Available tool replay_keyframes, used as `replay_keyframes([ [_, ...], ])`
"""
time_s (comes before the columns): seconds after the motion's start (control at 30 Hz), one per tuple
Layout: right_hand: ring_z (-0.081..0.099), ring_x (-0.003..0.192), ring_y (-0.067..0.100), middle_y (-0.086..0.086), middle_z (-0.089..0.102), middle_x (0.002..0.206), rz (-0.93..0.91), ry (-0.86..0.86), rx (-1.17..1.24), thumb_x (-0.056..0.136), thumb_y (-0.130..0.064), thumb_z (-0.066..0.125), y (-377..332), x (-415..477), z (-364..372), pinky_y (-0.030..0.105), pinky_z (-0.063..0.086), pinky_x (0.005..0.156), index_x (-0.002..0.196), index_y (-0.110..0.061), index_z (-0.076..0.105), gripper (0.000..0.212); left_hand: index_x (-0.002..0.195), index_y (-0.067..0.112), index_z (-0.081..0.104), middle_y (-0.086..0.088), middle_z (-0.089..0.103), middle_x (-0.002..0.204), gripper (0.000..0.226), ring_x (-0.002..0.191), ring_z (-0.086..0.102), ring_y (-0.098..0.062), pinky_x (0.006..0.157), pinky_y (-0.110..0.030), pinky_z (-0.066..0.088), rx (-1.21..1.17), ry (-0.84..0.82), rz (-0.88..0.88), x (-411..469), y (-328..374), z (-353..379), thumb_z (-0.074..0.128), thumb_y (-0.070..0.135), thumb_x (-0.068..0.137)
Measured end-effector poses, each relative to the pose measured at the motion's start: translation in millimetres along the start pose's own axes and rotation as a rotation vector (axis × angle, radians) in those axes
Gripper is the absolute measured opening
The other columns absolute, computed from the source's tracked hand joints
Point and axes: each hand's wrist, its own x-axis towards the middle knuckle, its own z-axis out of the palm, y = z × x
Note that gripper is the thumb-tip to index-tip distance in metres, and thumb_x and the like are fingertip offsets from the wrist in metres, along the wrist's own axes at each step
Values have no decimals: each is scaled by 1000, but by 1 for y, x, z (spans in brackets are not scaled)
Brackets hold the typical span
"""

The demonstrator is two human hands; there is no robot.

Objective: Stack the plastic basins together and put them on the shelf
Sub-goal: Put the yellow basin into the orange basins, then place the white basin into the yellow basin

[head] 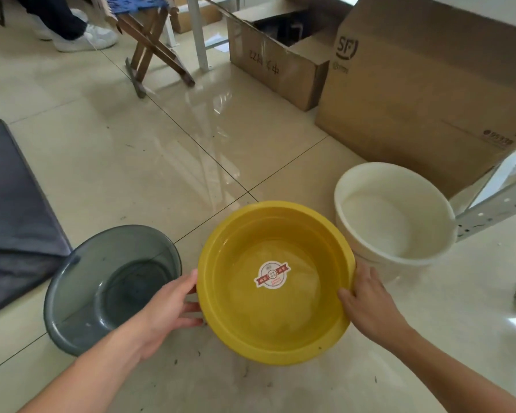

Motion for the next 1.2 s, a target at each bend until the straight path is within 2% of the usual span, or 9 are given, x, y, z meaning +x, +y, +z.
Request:
replay_keyframes([
  [0.13,55,103,23,8,48,127,81,-120,13,99,-38,49,20,11,11,35,49,90,148,-17,34,56,132,37,65,2,83,113,29,109,76,-23,91,-42,61,100,25,35,3,-8,10,44,33,112],
  [0.3,66,101,35,22,61,120,713,46,1236,95,-37,66,61,49,-7,47,58,90,140,1,48,61,126,38,62,-4,78,118,24,107,73,-29,91,-48,59,68,58,-2,8,-9,15,47,29,111],
  [0.4,64,93,35,28,52,132,823,223,1544,91,-34,72,90,69,-26,46,64,70,149,2,40,75,136,30,62,-11,76,124,29,110,72,-35,104,-59,54,39,59,-54,9,-11,13,50,28,109],
  [0.53,66,116,40,28,53,140,794,331,1534,95,-19,69,105,85,-43,43,62,49,149,-1,44,61,154,25,51,-10,73,122,46,104,69,-34,97,-56,55,8,65,-91,11,-8,12,52,27,108],
  [0.67,65,76,38,31,61,129,738,391,1474,96,7,56,104,97,-54,36,59,38,134,9,53,38,156,22,49,-7,71,114,48,95,67,-31,91,-53,53,-38,67,-88,12,-5,15,52,24,108],
  [0.8,69,37,29,30,61,114,671,433,1511,95,10,52,85,98,-68,27,56,35,122,4,54,27,150,26,52,-8,73,116,42,103,68,-38,101,-59,52,-76,96,-92,12,-6,15,53,24,108],
  [1.0,63,34,11,17,62,83,422,253,1514,97,1,50,31,83,-90,14,47,35,98,1,58,8,113,35,67,-7,76,115,18,112,71,-41,110,-62,50,-67,92,-68,5,-3,16,50,31,109],
  [1.1,56,35,8,14,60,76,306,184,1370,94,-1,53,4,68,-100,16,44,36,93,0,61,8,130,30,68,0,80,107,31,107,73,-32,109,-55,53,-48,94,-35,4,-4,15,47,39,110],
  [1.2,53,40,10,8,60,68,207,111,1169,93,1,52,-17,49,-103,20,41,38,86,-3,64,14,120,31,70,-1,77,115,33,114,71,-28,105,-48,54,-67,86,-11,2,-2,14,43,45,109],
])
